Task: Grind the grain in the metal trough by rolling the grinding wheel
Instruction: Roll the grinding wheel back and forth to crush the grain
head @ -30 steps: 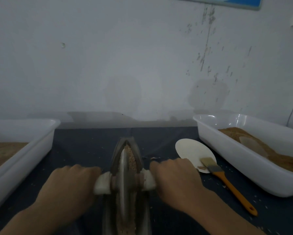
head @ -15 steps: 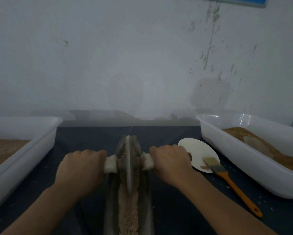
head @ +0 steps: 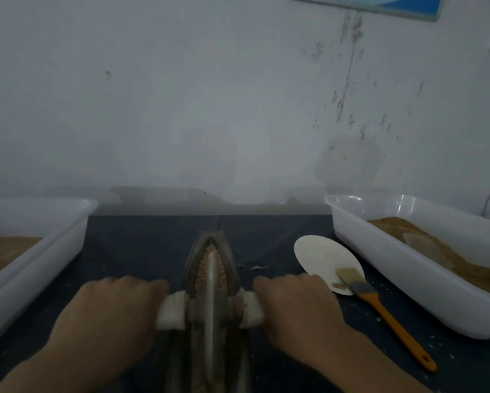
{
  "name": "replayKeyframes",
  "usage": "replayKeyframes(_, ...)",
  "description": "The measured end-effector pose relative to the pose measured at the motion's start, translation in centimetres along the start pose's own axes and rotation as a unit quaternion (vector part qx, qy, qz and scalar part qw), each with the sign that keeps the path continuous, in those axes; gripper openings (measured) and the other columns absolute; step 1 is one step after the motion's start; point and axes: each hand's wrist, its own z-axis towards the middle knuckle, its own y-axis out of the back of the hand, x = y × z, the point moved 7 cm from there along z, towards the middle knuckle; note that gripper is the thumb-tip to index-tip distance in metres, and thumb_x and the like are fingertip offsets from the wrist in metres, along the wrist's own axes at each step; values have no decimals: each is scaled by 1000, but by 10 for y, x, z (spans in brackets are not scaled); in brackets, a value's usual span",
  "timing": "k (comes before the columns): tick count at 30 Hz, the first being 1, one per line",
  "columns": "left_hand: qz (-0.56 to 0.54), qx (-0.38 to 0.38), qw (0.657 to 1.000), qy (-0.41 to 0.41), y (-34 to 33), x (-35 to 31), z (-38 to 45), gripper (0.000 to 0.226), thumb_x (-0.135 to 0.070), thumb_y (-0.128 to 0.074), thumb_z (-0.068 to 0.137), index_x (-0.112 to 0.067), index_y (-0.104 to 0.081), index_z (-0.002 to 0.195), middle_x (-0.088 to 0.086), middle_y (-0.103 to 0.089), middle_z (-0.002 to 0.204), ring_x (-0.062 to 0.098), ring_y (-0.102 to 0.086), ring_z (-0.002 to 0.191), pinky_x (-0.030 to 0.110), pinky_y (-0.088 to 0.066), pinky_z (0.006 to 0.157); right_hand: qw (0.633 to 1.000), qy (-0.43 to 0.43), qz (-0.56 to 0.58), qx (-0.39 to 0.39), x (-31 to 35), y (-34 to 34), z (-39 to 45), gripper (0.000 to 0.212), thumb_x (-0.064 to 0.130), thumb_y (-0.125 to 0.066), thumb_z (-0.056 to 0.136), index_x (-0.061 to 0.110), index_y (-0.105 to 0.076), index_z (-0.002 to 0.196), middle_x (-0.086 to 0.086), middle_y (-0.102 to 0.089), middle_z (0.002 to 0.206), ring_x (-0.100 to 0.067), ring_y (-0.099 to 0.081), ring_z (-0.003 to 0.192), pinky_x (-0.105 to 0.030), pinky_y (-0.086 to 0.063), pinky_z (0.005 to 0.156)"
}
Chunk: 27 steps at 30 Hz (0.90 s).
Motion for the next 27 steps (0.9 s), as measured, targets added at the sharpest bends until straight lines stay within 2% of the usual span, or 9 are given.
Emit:
replayKeyframes(2, 21, 6, 1000, 2, -5, 2, 12, 50, -52, -72, 49, -36, -27, 64, -9, -44, 49, 11, -53, 44, 25, -14, 46, 1000, -15, -3, -3, -7, -7, 19, 16, 33, -61, 78, 25, -48, 83, 2, -61, 75, -25, -60, 65, -32, -38, 55)
replayKeyframes(5, 75, -8, 996, 56, -13, 12, 30, 29, -54, -52, 77, -35, -31, 72, -10, -46, 66, 7, -53, 62, 27, -23, 50, 999, -32, -18, -19, -18, -15, 47, 22, 37, -65, 78, 24, -49, 88, 3, -61, 78, -23, -59, 68, -29, -24, 52)
replayKeyframes(8, 75, 24, 994, 79, -18, 16, 35, 28, -52, -52, 79, -34, -31, 73, -10, -45, 66, 7, -50, 61, 27, -25, 51, 999, -39, -20, -6, -22, -18, 58, 24, 35, -66, 78, 24, -48, 91, 3, -61, 82, -23, -60, 72, -30, -26, 54)
replayKeyframes(13, 64, 76, 993, 67, -17, 9, 13, 27, -57, -45, 77, -35, -29, 74, -10, -52, 78, 9, -55, 75, 30, -31, 59, 999, -26, 27, 40, -8, -11, 24, 19, 33, -60, 85, 24, -46, 95, 1, -59, 84, -22, -53, 70, -33, -35, 64)
replayKeyframes(15, 40, 115, 990, 76, -16, 6, -4, 24, -62, -43, 75, -41, -35, 84, -12, -56, 90, 8, -58, 90, 29, -35, 66, 997, -15, 42, 62, 1, -5, 7, 17, 31, -56, 85, 25, -43, 95, -1, -58, 87, -25, -56, 77, -36, -36, 67)
replayKeyframes(17, 21, 152, 985, 78, -13, 3, -15, 22, -68, -41, 73, -50, -35, 84, -13, -48, 83, 7, -57, 96, 28, -36, 69, 993, -20, 64, 101, 6, -1, -5, 18, 31, -53, 86, 27, -38, 96, -1, -57, 94, -26, -57, 88, -40, -37, 72)
replayKeyframes(20, 29, 158, 983, 84, -3, 0, -19, 22, -68, -42, 73, -49, -32, 75, -10, -41, 75, 5, -57, 95, 27, -33, 67, 994, -15, 52, 96, 10, 4, -11, 18, 31, -53, 84, 27, -38, 93, -1, -57, 93, -26, -57, 86, -37, -34, 67)
replayKeyframes(24, 56, 101, 990, 83, -6, 3, -1, 23, -59, -43, 76, -39, -32, 75, -9, -49, 78, 8, -59, 86, 30, -31, 60, 999, -13, 24, 25, 3, -1, 10, 15, 33, -57, 83, 26, -46, 90, 2, -60, 85, -24, -58, 75, -34, -41, 66)
replayKeyframes(27, 72, 62, 992, 88, -15, 10, 20, 23, -54, -46, 78, -34, -34, 79, -10, -58, 81, 10, -61, 78, 29, -29, 56, 999, -32, 14, -6, -9, -10, 38, 15, 32, -59, 85, 24, -47, 91, 2, -61, 85, -22, -59, 75, -33, -38, 62)
